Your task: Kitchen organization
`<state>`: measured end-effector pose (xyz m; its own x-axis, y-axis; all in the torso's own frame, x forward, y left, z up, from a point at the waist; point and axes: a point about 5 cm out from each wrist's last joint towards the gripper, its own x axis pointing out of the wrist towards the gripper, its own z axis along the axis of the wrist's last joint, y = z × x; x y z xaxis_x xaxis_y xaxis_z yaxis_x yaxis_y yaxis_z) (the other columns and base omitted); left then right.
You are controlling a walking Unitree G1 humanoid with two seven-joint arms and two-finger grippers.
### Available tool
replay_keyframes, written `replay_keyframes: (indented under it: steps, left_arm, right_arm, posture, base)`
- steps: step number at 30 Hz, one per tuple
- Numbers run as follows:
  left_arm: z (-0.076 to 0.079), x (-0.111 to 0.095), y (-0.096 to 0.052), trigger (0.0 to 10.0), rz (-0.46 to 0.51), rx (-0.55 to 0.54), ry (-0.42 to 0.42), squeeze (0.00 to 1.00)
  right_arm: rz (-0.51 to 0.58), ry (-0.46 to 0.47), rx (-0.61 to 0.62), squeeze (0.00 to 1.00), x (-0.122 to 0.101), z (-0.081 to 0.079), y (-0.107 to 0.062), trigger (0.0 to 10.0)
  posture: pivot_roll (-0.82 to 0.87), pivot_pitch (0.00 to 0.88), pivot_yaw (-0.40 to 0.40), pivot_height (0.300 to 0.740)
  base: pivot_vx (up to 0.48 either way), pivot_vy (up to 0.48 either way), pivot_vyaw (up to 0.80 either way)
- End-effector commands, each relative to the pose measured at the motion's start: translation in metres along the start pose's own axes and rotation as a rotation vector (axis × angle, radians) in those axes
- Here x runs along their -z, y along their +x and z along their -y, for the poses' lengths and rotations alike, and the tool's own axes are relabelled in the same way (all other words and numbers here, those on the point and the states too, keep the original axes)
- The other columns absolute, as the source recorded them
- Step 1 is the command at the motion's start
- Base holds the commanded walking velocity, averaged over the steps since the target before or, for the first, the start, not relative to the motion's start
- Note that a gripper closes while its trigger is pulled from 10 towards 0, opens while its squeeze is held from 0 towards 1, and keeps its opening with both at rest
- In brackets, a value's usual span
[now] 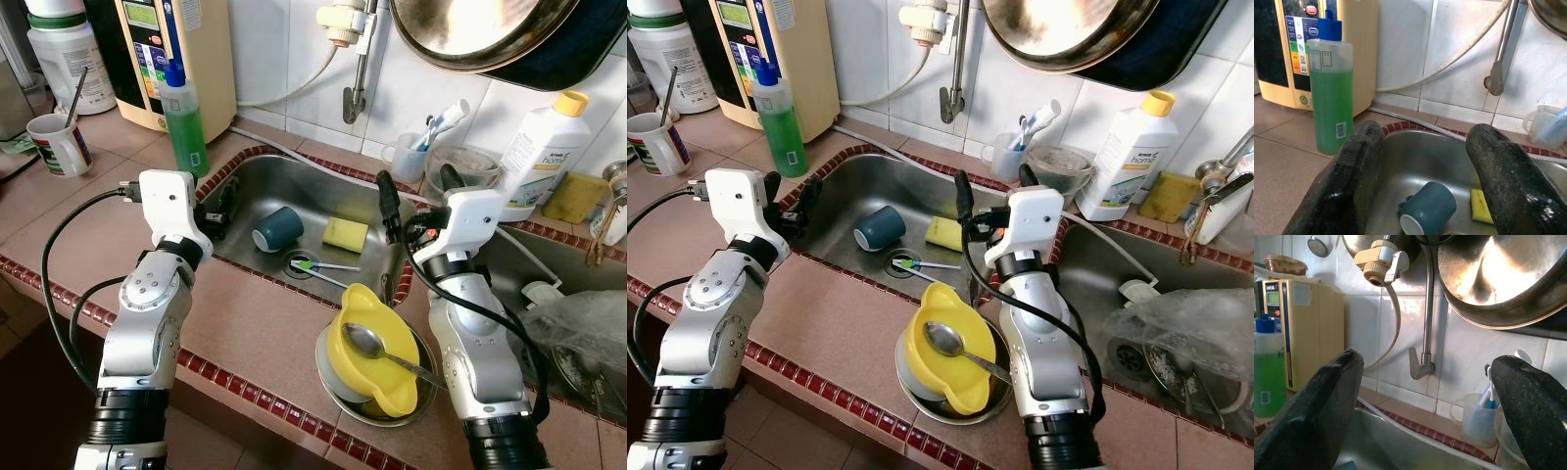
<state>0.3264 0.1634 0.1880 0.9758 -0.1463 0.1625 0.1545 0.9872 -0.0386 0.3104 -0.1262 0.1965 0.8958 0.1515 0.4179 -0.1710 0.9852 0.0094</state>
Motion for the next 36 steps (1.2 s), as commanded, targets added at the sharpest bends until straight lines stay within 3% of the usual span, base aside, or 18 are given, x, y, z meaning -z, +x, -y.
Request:
replay_keyframes:
  steps: [1,8,23,36]
  left_arm:
    - [0.002,-0.0041,0.0006,10.0,0.008,0.002,0.01,0.0]
    - [0.0022,-0.0043,0.0007,10.0,0.004,-0.002,0.008,0.0]
    - [0.0012,-0.0069,0.0031,10.0,0.013,-0.007,0.013,0.0]
    - [0.0016,-0.0094,0.0053,10.0,0.024,-0.002,0.009,0.0]
  right_arm:
    - [0.041,0.0,0.0,0.0,-0.0085,0.002,0.0027,10.0]
    - [0.043,0.002,-0.002,0.0,-0.0089,0.002,0.003,10.0]
    - [0.045,0.006,-0.001,0.0,-0.0088,0.0016,0.0049,10.0]
    - [0.048,0.005,-0.001,0.0,-0.0087,0.0016,0.0058,10.0]
  posture:
    - [0.09,0.0,-0.067,0.74]
    - [0.09,0.0,-0.068,0.74]
    - [0.09,0.0,-0.067,0.74]
    - [0.09,0.0,-0.067,0.74]
  base:
    - [0.0,0.0,0.0]
    - [0.0,0.0,0.0]
    - [-0.262,0.0,0.0]
    - [0.0,0.0,0.0]
